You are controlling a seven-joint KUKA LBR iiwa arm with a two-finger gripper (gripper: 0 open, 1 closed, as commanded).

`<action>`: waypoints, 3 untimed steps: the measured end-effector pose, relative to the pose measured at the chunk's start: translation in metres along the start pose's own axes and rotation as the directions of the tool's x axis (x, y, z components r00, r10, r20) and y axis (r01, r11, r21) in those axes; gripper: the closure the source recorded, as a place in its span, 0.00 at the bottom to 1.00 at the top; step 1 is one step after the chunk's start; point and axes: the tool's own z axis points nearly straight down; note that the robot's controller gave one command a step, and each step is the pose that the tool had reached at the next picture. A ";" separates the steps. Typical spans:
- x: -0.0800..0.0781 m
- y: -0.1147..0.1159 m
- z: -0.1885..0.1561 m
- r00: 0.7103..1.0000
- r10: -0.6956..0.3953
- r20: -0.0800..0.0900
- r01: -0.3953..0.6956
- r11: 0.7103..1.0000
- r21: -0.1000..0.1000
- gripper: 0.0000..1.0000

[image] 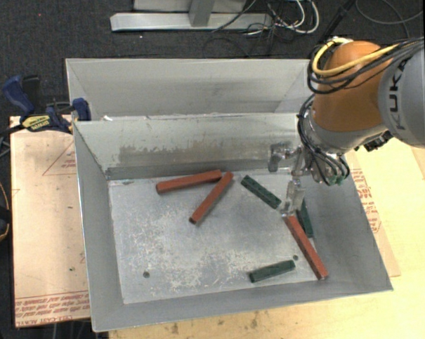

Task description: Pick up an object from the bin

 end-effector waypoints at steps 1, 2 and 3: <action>-0.018 0.000 0.058 0.983 0.181 -0.004 -0.181 0.983 0.000 0.00; -0.012 -0.007 0.112 0.995 0.095 0.000 -0.095 0.995 0.000 1.00; -0.012 -0.007 0.112 0.995 0.095 0.000 -0.095 0.995 0.000 1.00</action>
Offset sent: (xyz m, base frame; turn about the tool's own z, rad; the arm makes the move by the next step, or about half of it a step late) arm 0.0104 -0.0070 -0.1142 0.0945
